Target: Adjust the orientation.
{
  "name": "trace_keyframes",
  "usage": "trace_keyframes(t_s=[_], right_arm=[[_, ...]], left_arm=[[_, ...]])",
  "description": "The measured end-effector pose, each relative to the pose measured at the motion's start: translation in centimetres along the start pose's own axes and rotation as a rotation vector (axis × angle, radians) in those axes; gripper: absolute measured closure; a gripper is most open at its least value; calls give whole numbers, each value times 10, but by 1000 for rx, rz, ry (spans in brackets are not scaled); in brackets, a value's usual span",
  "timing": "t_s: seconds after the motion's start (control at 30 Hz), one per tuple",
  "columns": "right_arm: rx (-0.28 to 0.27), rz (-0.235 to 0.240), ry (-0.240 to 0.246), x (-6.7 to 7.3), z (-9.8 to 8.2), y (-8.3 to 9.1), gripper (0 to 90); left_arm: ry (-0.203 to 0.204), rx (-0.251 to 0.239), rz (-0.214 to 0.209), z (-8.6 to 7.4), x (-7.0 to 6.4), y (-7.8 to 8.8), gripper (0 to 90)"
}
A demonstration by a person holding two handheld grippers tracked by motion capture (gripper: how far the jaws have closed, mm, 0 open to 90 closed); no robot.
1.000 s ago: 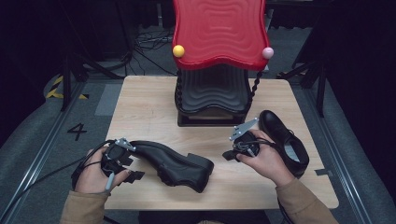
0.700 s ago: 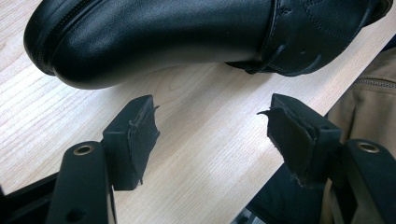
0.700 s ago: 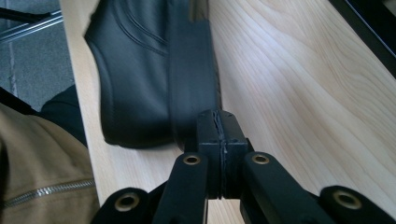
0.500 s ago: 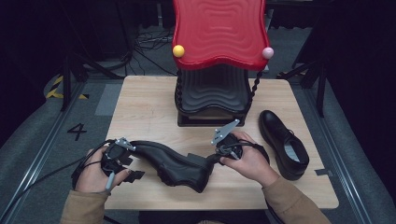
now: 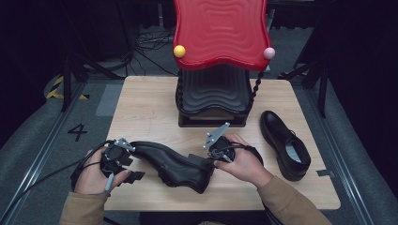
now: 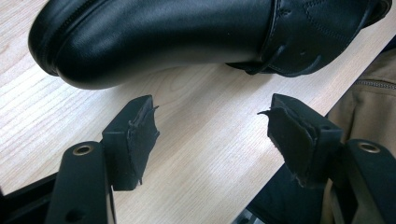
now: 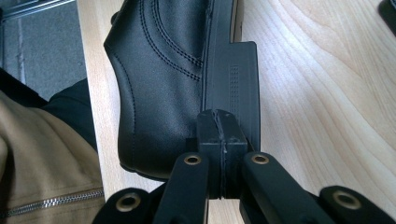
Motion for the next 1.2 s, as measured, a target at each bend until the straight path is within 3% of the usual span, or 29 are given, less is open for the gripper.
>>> trace_keyframes(t_s=[0.23, 0.37, 0.5, 0.73, 0.87, 1.2], right_arm=[[3, -10, -11, -7, 1, 2, 900], [0, 20, -23, -11, 1, 2, 900], [4, -11, -29, -15, 2, 4, 900], [-10, -61, -65, -33, 2, 7, 900], [-20, -19, -98, -45, 1, 7, 900], [-13, -46, -131, -65, -1, 2, 900]], left_arm=[[-7, -4, -10, 1, -1, 0, 329], [-3, -4, -11, 0, 0, -1, 329], [-3, -3, -11, 0, 0, -1, 329], [-4, -2, -10, 0, 1, -1, 327], [-7, 1, -11, 0, 2, -2, 323], [-2, -3, -11, -1, 1, -1, 323]])
Point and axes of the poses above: each handheld gripper's, and its own axes: y roughly backward along the jaws, z roughly out of its top, x roughly to its left, the point moved 2 cm from there along -y, roughly forward along the jaws, and after that the axes turned 6 degrees about x, right-handed, at the moved point
